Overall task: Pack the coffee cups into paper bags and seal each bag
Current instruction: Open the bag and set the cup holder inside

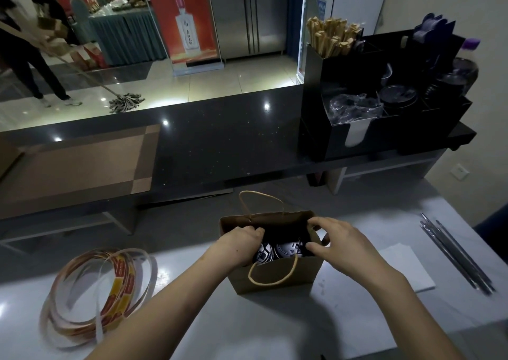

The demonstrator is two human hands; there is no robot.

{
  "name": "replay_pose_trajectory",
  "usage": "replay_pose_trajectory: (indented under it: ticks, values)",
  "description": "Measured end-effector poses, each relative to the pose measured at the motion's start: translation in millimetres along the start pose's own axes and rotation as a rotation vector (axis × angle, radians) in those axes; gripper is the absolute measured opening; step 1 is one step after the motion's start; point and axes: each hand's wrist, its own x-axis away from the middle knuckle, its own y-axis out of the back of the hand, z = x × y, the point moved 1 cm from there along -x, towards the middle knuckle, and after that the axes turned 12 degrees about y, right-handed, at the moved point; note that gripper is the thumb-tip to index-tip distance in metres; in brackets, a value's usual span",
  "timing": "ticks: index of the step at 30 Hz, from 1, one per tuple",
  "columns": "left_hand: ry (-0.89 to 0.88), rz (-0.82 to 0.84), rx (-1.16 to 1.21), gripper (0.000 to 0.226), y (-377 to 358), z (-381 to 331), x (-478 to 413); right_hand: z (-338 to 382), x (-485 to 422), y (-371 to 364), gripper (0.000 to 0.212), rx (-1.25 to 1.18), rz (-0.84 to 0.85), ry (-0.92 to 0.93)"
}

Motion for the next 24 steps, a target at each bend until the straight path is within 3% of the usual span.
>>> replay_pose_trajectory:
  ticks: [12, 24]
  values:
    - [0.042, 0.093, 0.07, 0.054, -3, 8, -12, -3, 5, -3, 0.054, -0.016, -0.019, -0.018]
    - [0.028, 0.041, 0.029, 0.05, -2, 5, -7, -1, 5, -4, 0.056, -0.049, -0.051, -0.041]
